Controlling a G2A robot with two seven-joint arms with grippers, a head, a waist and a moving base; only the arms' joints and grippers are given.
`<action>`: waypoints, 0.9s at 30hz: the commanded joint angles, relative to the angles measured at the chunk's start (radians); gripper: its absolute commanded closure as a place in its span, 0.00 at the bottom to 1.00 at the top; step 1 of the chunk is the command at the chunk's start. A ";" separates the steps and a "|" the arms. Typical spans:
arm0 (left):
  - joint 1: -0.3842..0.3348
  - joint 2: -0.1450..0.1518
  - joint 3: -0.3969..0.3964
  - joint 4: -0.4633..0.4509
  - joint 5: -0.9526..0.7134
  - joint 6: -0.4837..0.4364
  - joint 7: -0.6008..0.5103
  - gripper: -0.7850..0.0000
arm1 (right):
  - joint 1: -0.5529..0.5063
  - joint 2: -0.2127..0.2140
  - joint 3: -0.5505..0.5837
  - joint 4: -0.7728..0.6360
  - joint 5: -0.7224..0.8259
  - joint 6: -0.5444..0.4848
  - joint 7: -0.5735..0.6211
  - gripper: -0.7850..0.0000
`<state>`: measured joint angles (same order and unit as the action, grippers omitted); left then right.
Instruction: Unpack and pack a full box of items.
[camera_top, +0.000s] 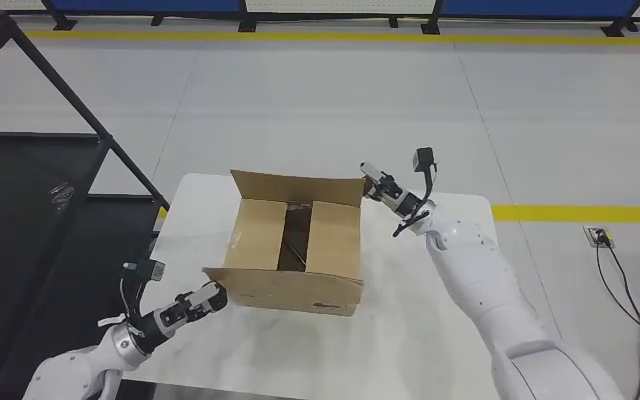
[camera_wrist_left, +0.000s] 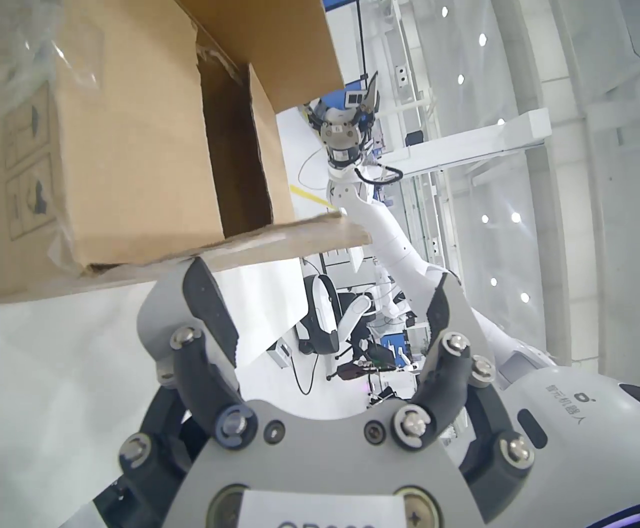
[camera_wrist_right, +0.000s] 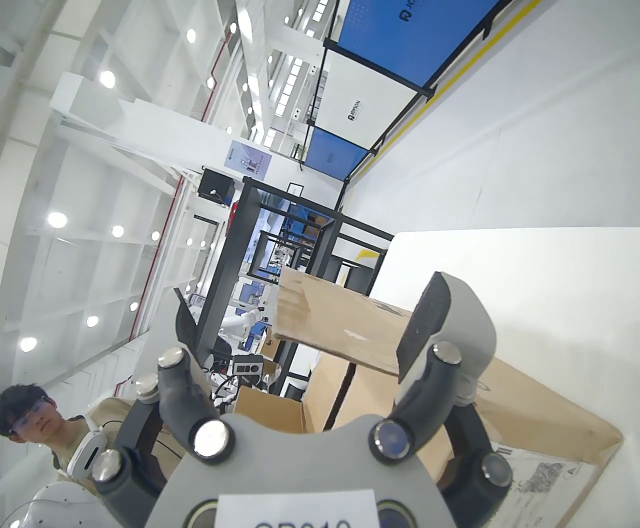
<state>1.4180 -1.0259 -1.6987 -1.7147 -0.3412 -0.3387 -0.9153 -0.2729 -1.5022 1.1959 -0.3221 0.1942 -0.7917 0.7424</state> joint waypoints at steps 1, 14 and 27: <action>-0.009 -0.001 0.000 -0.009 0.053 -0.003 0.065 0.00 | -0.004 0.004 0.005 -0.017 0.013 -0.018 0.030 0.00; -0.089 -0.013 0.107 0.000 0.170 0.049 0.240 0.00 | -0.055 0.038 0.026 -0.176 0.053 -0.028 0.233 0.00; -0.150 -0.022 0.202 0.036 0.373 0.033 0.343 0.00 | -0.136 0.073 -0.031 -0.455 -0.158 0.335 0.274 0.00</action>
<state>1.2732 -1.0474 -1.5026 -1.6824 0.0231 -0.3083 -0.5775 -0.4011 -1.4303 1.1712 -0.7499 0.0513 -0.4977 1.0162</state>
